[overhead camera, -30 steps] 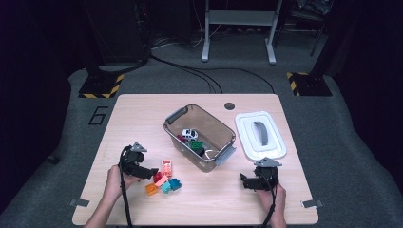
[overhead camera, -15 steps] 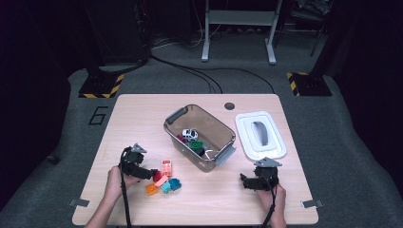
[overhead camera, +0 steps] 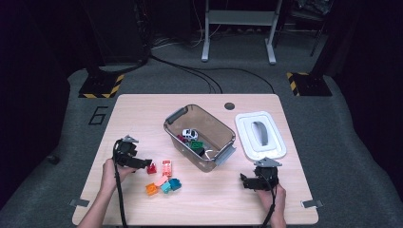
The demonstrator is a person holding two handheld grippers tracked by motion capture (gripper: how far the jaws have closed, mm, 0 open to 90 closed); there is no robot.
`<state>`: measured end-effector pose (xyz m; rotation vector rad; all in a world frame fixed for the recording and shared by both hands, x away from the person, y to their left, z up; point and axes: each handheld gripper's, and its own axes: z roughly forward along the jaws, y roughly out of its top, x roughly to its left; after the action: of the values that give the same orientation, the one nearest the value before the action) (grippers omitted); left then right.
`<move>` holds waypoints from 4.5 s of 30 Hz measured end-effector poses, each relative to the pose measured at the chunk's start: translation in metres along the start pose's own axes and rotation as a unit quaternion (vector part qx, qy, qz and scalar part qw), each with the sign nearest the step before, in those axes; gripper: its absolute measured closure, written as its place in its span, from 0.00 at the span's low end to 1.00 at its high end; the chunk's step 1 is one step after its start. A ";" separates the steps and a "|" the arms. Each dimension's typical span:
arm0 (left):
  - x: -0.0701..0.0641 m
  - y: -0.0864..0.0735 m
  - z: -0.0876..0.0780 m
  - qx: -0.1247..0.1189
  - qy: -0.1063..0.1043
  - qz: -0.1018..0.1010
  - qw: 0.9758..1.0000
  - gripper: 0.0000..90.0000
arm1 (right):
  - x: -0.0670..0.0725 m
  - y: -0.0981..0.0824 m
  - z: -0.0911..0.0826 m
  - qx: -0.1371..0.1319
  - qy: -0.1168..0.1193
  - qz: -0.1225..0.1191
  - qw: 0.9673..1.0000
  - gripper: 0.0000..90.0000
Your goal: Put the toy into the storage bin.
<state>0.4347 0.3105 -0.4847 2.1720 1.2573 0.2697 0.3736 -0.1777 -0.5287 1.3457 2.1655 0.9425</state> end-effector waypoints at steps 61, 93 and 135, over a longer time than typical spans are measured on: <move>-0.026 0.048 -0.039 -0.033 -0.014 0.059 0.998 0.66 | 0.000 0.000 0.000 0.000 0.000 0.001 1.000 0.10; -0.092 0.145 -0.035 -0.054 -0.059 0.128 0.989 0.65 | 0.000 0.000 0.000 0.000 0.000 0.001 1.000 0.10; -0.104 0.129 -0.039 -0.029 -0.075 0.122 0.989 0.26 | -0.001 0.000 0.000 0.000 0.000 -0.001 1.000 0.10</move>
<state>0.4544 0.1913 -0.3647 2.2505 0.8921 0.2340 0.3738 -0.1783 -0.5286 1.3436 2.1661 0.9433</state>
